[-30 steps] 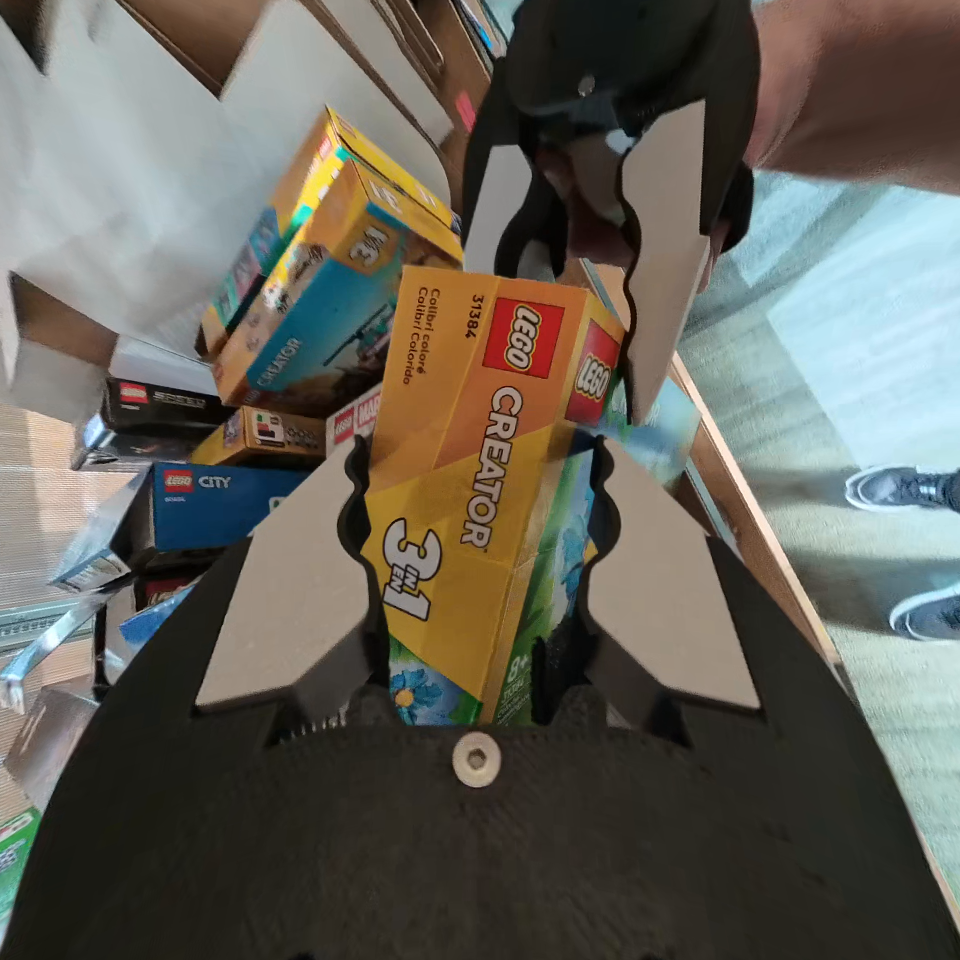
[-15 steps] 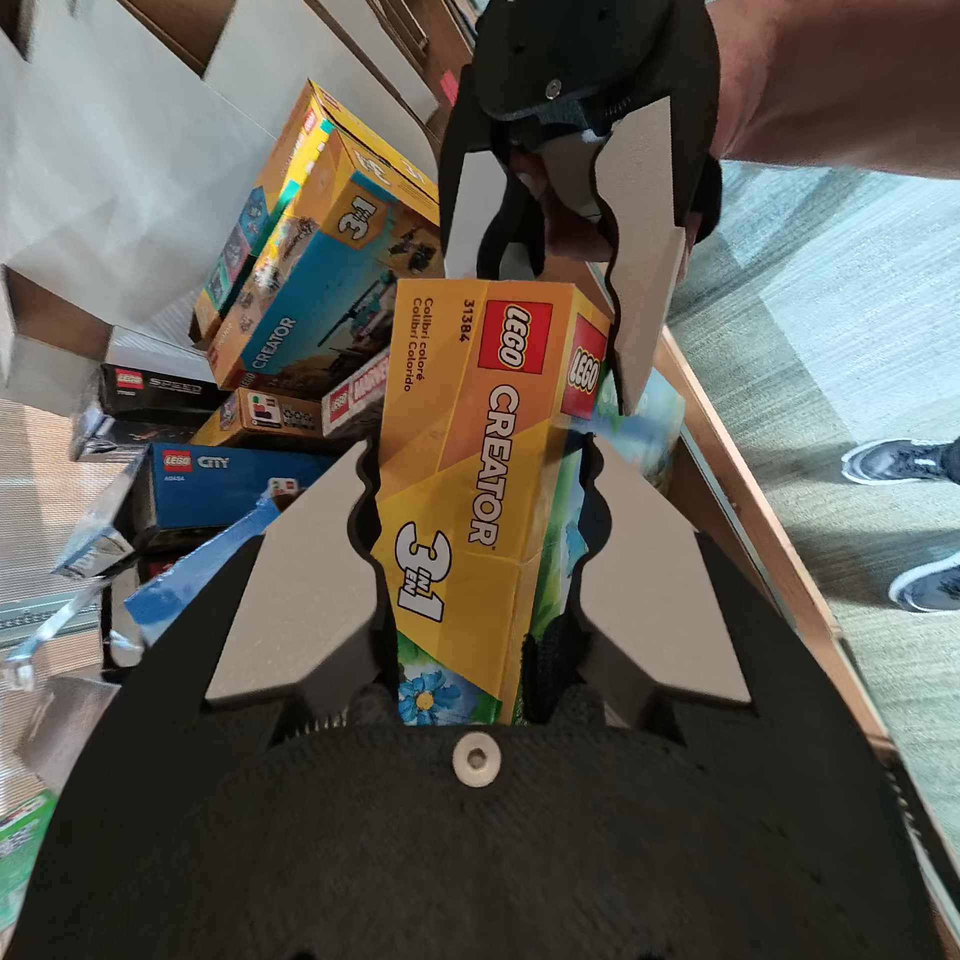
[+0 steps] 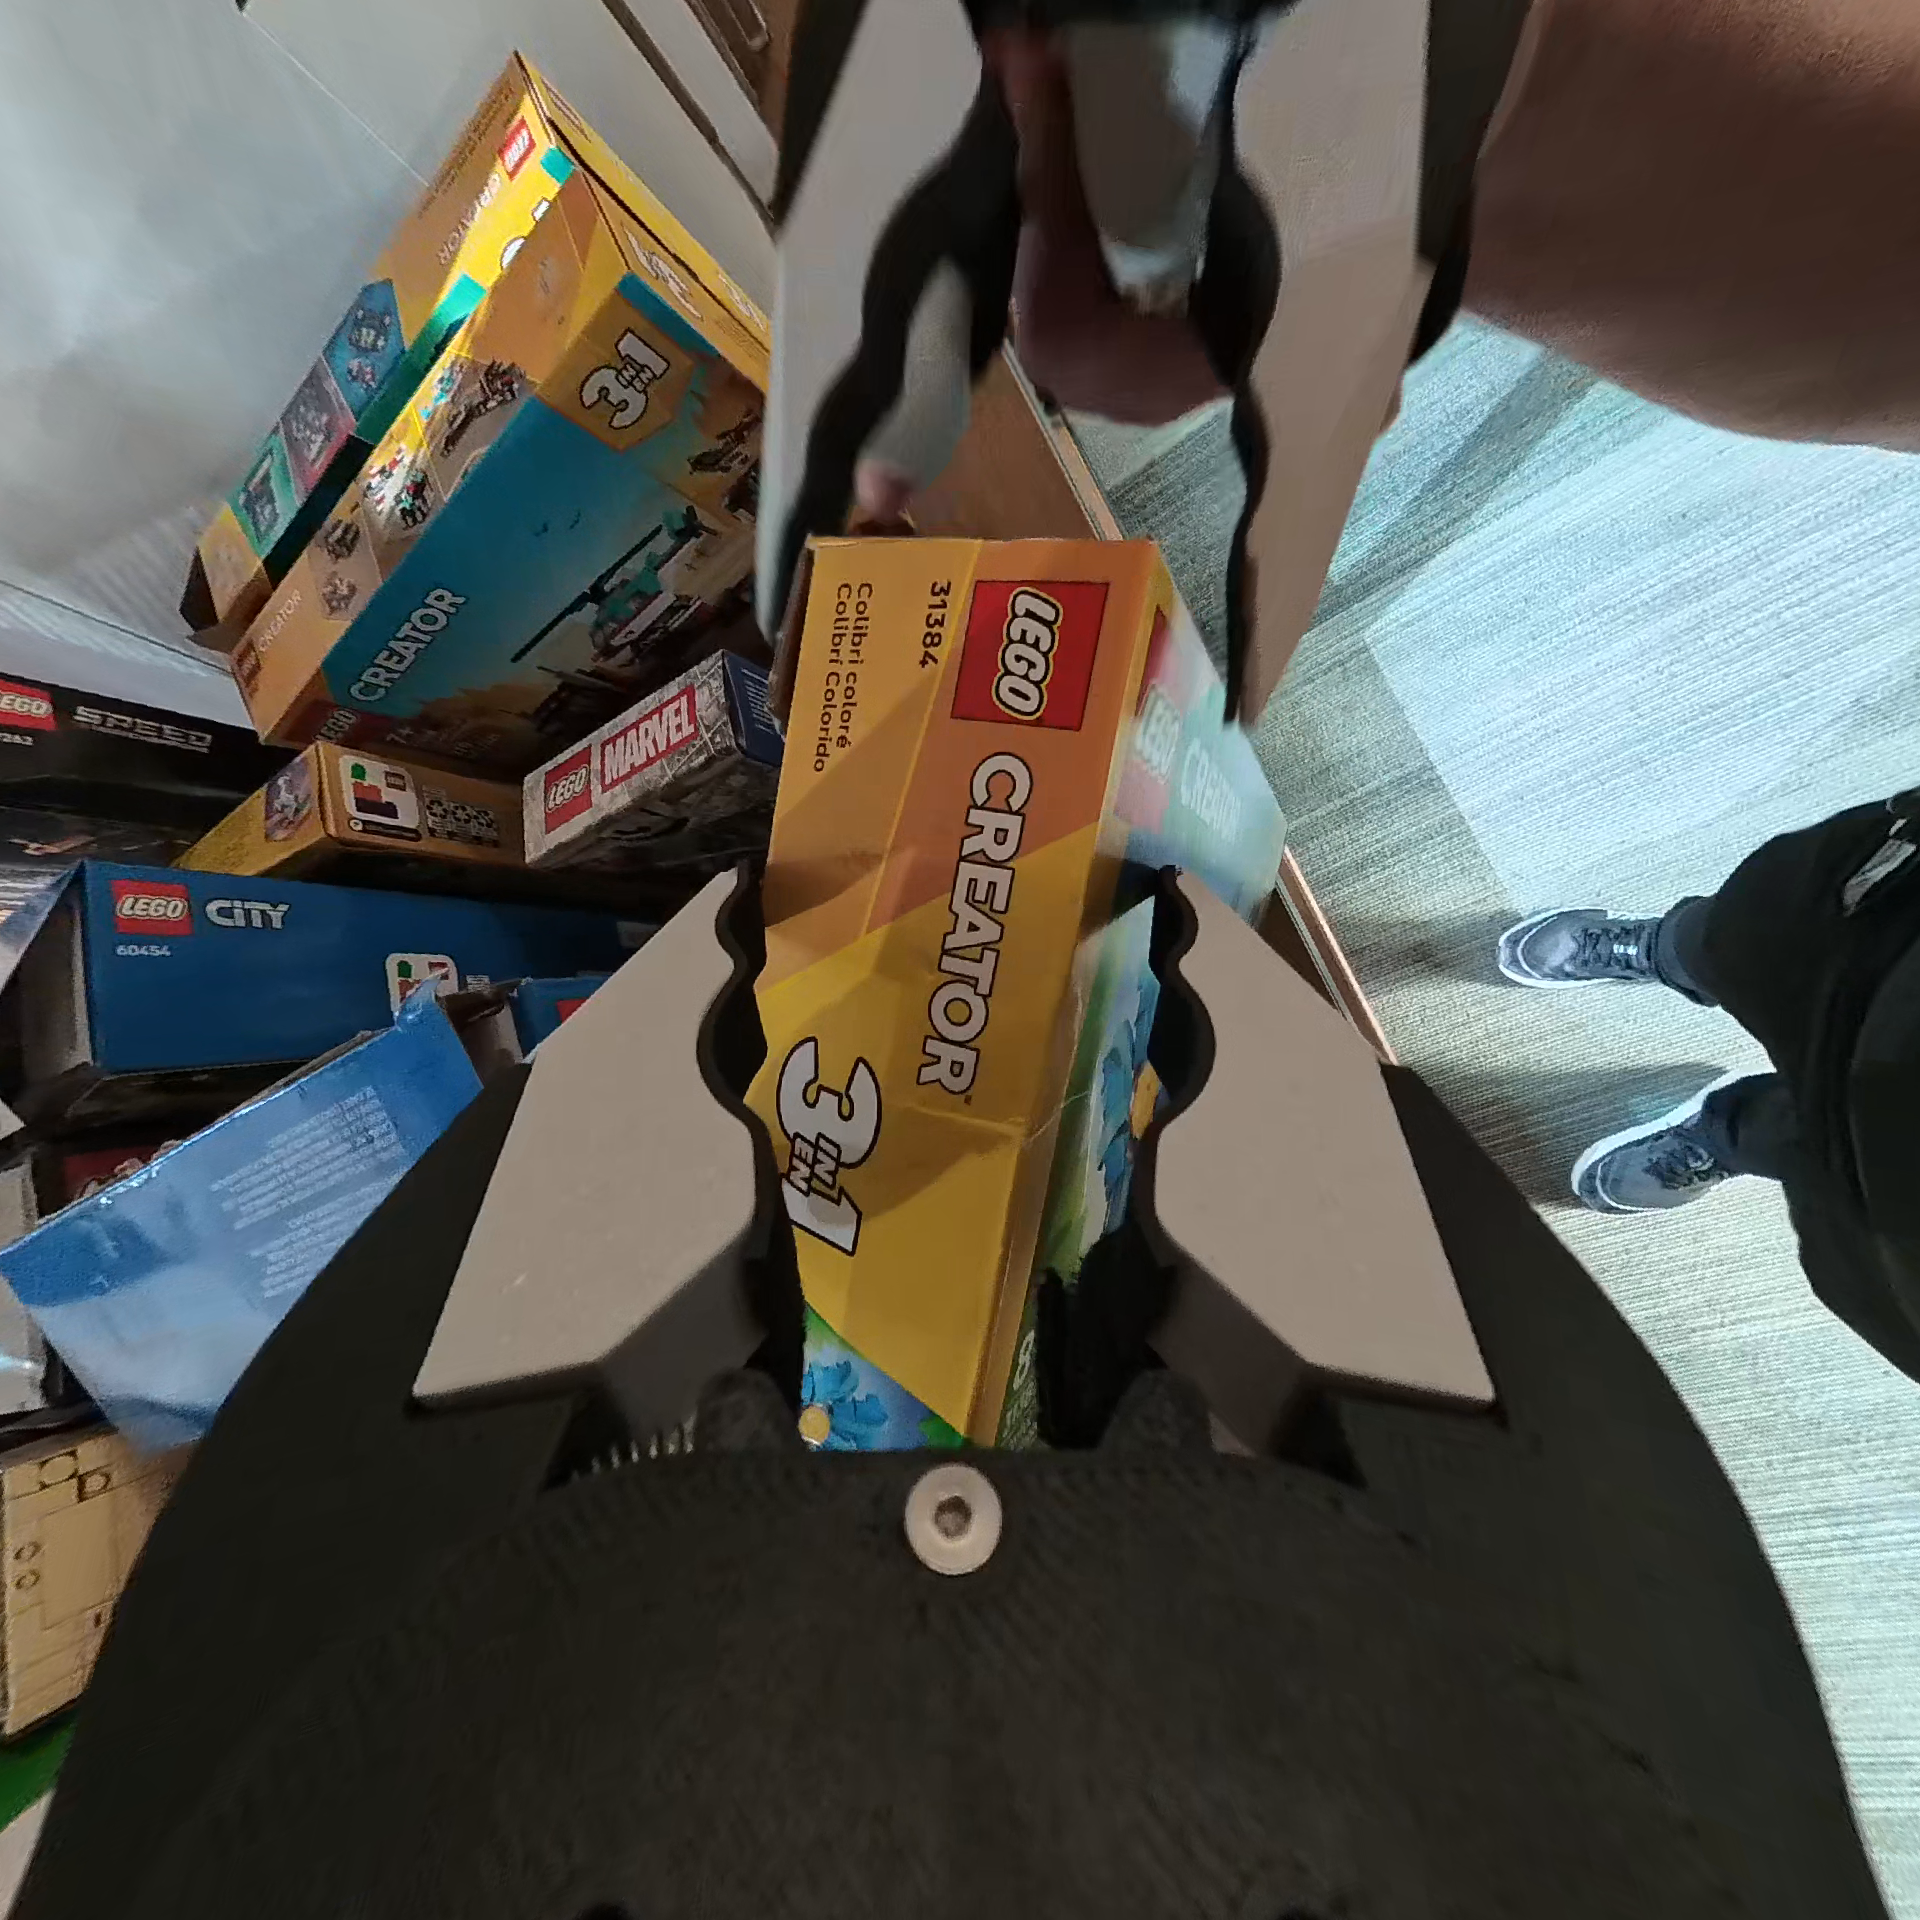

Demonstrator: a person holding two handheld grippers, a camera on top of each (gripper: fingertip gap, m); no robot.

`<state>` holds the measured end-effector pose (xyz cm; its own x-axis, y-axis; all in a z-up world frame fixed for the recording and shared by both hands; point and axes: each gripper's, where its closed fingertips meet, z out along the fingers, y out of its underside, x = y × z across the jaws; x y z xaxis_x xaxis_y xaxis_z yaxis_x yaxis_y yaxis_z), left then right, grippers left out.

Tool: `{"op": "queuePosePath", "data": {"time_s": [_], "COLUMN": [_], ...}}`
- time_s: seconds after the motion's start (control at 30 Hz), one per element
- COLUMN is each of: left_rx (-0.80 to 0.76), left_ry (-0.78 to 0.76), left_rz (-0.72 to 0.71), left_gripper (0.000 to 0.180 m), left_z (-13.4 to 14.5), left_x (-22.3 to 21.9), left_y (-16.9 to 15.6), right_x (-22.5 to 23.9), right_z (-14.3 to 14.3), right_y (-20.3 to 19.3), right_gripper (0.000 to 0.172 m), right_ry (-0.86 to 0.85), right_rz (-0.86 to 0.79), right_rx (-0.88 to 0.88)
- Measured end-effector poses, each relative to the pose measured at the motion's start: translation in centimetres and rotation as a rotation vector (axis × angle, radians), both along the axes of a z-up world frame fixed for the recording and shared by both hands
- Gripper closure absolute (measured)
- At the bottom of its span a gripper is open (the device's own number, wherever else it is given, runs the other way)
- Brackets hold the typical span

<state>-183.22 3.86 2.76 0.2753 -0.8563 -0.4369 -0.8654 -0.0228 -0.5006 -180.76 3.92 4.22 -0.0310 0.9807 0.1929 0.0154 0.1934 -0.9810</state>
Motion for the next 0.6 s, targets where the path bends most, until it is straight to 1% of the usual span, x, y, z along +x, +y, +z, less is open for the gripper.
{"op": "queuePosePath", "data": {"time_s": [0.07, 0.1, 0.17, 0.23, 0.27, 0.3, 0.33, 0.37, 0.4, 0.47, 0.6], "left_rx": [0.002, 0.006, 0.026, 0.058, 0.081, 0.102, 0.09, 0.062, 0.058, 0.056, 0.061], "left_ry": [-0.008, -0.016, -0.057, -0.118, -0.11, -0.064, -0.014, 0.005, 0.008, 0.004, -0.055], "left_rz": [-0.006, -0.01, -0.022, -0.041, -0.042, -0.025, -0.016, -0.021, -0.019, -0.008, -0.003], "left_gripper": [0.106, 0.105, 0.102, 0.102, 0.104, 0.106, 0.113, 0.113, 0.111, 0.116, 0.117], "left_z": [0.2, 0.3, 1.0, 2.5, 3.0, 2.9, 2.3, 1.7, 1.4, 1.0, 0.9], "left_x": [0.0, -0.1, 0.0, 0.1, -0.1, -0.8, -1.4, -1.5, -1.5, -1.6, -1.5], "left_y": [0.0, -0.1, -0.3, -0.9, -1.0, -0.8, -0.8, -0.9, -0.9, -0.8, -0.4], "right_x": [0.8, 0.9, 0.3, -0.2, -0.2, -0.2, -0.1, -0.1, -0.1, -0.2, -2.4], "right_z": [1.8, 2.4, 2.4, 1.9, 1.5, 1.1, 0.8, 0.2, -0.3, -1.5, -5.5], "right_y": [0.0, -0.5, -1.0, -0.7, -0.6, -0.3, 0.2, 0.5, 0.4, 0.1, -0.3], "right_gripper": [0.087, 0.086, 0.085, 0.08, 0.078, 0.075, 0.074, 0.074, 0.073, 0.074, 0.072], "right_ry": [0.021, 0.019, -0.036, -0.071, -0.082, -0.081, -0.074, -0.073, -0.069, -0.053, -0.091], "right_rz": [-0.091, -0.103, -0.125, -0.167, -0.16, -0.161, -0.174, -0.177, -0.164, -0.142, -0.119], "right_rx": [0.108, 0.151, 0.2, 0.212, 0.175, 0.14, 0.118, 0.094, 0.065, 0.015, -0.049]}}
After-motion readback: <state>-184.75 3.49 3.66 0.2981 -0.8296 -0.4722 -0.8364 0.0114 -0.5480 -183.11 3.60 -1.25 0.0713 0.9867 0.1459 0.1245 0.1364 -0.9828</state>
